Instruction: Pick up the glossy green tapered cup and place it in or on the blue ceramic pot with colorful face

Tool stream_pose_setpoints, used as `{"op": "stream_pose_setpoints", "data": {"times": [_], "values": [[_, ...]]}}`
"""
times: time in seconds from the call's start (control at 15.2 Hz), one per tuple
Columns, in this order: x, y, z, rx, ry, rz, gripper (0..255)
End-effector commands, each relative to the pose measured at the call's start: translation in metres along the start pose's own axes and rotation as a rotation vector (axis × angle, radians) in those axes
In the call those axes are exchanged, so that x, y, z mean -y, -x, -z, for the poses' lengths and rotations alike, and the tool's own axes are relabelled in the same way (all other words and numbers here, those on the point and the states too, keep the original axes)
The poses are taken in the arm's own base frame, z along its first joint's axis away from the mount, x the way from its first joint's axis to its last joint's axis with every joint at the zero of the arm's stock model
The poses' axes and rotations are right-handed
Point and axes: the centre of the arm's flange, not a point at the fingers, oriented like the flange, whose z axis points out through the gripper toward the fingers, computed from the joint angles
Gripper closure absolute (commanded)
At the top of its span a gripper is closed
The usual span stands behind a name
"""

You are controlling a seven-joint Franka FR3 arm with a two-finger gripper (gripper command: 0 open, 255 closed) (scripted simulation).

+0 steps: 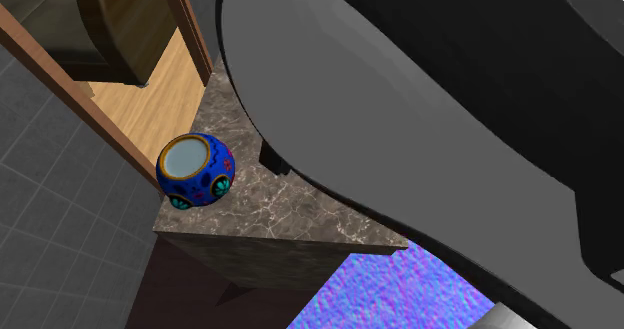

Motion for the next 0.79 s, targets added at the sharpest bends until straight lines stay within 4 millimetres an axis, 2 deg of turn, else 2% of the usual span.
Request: {"op": "stream_pose_setpoints", "data": {"times": [0.0,0.73], "values": [[-0.027,-0.004,-0.011,0.014,-0.013,0.010,0],[-0.164,-0.012,-0.086,0.094,-0.089,0.061,0]]}}
